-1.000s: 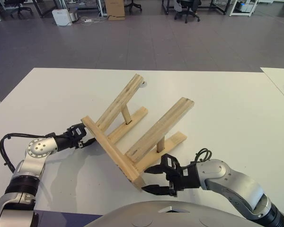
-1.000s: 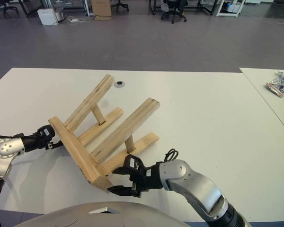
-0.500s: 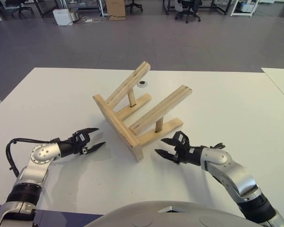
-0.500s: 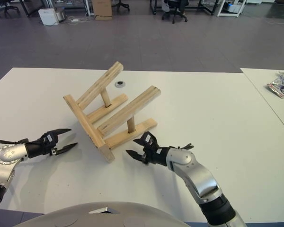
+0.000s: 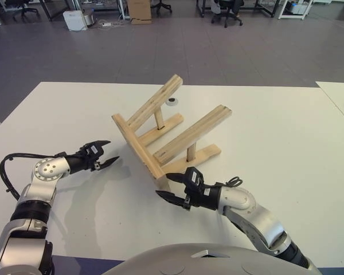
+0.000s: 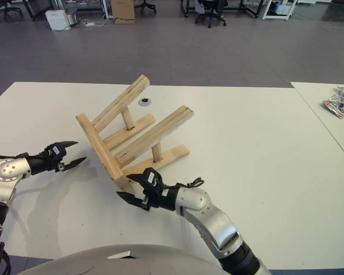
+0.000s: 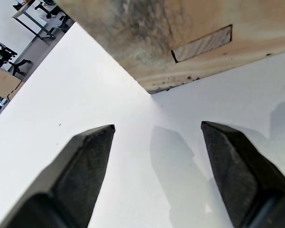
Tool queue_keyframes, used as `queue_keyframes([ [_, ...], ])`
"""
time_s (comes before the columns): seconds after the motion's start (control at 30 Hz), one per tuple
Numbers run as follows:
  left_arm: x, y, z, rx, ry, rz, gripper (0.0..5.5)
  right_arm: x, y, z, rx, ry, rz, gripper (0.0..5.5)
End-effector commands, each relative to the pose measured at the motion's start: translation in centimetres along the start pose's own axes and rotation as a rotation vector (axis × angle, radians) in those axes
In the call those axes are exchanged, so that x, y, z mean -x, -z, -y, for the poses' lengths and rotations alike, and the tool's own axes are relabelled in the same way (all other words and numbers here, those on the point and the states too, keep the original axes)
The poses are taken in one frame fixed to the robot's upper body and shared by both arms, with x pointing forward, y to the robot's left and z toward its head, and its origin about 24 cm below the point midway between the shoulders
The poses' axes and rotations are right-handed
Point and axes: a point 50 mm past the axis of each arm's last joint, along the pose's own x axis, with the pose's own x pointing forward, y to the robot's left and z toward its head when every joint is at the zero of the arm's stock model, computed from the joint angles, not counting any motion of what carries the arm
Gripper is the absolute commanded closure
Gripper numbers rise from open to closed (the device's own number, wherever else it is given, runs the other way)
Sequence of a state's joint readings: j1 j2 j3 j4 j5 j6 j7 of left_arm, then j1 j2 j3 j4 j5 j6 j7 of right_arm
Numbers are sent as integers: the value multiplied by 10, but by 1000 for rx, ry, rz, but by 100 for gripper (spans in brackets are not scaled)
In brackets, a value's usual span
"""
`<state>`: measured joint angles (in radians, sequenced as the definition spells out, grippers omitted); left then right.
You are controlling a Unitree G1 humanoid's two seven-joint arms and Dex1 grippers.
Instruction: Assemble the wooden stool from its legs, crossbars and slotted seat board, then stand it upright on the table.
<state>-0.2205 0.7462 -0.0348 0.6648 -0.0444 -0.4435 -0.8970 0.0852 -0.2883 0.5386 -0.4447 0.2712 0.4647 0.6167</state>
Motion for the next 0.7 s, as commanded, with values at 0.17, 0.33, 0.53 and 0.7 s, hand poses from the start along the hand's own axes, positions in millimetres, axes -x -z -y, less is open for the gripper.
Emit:
queue_keyframes([
  [0.17, 4, 0, -6, -4, -17, -6, 211, -11, 12, 37, 65, 310, -20, 367],
  [0.33, 13, 9, -6, 21, -45, -26, 211, -11, 9, 50, 124, 346, -2, 415],
  [0.53, 15, 10, -1, 73, -65, 23, 211, 7, 16, 63, 117, 344, -15, 415],
  [0.7, 30, -6, -2, 226, 5, 201, 211, 67, 17, 88, 128, 254, -76, 415],
])
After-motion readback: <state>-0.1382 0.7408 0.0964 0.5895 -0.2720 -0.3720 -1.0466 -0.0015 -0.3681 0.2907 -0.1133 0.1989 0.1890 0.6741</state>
